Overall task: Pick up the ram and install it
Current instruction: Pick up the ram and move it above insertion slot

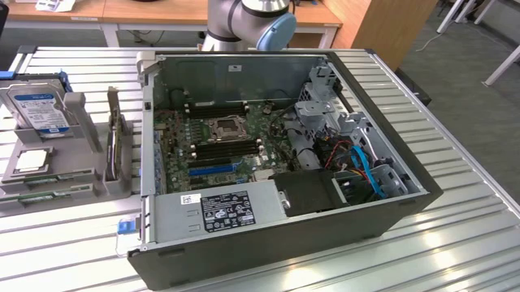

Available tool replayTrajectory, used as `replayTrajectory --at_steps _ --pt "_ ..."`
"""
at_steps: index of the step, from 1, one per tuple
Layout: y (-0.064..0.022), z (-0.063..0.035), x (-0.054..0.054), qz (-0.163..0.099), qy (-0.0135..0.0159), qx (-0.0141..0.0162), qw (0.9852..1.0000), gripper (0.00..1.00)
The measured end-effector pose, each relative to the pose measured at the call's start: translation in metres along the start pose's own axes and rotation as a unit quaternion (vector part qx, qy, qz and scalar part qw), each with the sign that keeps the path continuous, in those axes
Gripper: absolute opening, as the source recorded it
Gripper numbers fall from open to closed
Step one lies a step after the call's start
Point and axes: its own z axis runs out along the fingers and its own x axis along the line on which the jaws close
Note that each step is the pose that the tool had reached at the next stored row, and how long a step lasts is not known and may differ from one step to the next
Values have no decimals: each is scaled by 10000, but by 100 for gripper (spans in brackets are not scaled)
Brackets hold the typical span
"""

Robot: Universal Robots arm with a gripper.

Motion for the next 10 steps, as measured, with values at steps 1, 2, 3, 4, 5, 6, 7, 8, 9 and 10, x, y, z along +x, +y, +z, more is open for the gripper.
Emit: replayTrajectory --at_steps 1,2,3,4,5,6,7,8,9,10 --pt "0 0 0 -60 3 -1 10000 10" --pt "0 0 0 -121 6 -3 9999 10" --pt "0 0 0 -182 8 -4 9998 10" --pt "0 0 0 -247 11 -5 9997 10" --pt "0 0 0 -309 14 -7 9995 10" --pt "0 0 0 -369 17 -8 9993 10" --pt "0 0 0 -429 19 -10 9991 10" --pt "0 0 0 -490 22 -11 9988 10" --pt "0 0 0 -554 25 -13 9985 10" --pt "0 0 0 -615 28 -14 9981 10"
